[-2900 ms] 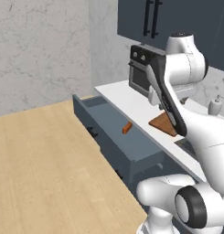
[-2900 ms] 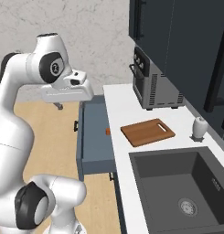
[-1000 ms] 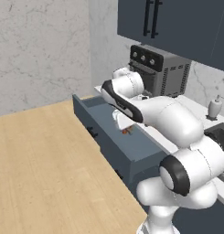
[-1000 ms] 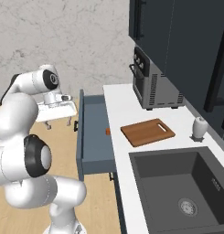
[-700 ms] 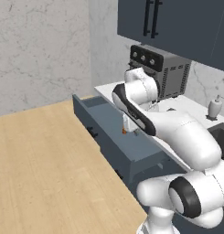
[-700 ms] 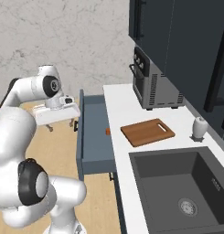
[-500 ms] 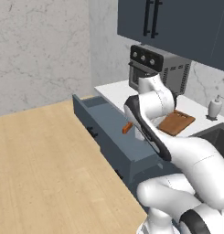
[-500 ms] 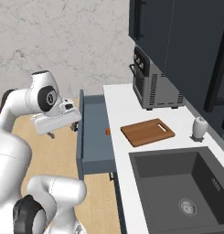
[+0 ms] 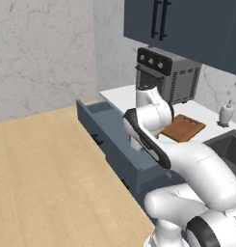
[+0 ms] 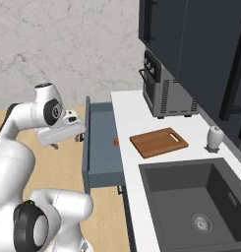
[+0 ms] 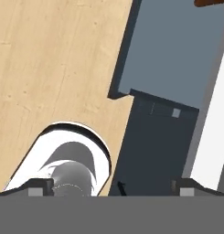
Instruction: Pick up the knife from the drawer and place it on the cutting board. Then place the meat from the plate to the cutting board.
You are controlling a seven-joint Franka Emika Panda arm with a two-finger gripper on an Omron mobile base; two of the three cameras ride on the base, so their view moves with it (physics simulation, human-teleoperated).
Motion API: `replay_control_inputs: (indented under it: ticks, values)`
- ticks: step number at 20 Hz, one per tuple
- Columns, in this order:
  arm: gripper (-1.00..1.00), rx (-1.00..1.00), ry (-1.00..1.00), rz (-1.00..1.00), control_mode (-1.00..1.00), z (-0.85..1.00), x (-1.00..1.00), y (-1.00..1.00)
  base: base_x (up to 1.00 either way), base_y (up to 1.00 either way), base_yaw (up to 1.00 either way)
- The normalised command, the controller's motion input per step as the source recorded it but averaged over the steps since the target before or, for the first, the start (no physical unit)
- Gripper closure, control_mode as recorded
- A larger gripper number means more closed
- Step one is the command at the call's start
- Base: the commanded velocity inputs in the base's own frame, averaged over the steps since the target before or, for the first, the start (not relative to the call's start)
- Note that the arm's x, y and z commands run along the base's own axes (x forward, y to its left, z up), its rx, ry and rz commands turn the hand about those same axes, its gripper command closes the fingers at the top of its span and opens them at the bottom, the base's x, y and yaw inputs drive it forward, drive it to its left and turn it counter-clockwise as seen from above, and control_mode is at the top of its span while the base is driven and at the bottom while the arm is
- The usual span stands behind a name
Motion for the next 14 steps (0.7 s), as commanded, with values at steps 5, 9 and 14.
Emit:
replay_control_inputs:
  ticks: [5, 9, 14]
  values:
    - [-1.00, 0.09, 0.21, -0.17, -1.00, -0.04, 0.81, 0.33, 0.00, 0.00, 0.00]
    - [-1.00, 0.15, -0.04, -0.06, -1.00, -0.35, 0.30, -0.06, 0.00, 0.00, 0.00]
    - [-1.00, 0.11, -0.12, 0.00, -1.00, -0.55, 0.07, -0.03, 0.00, 0.00, 0.00]
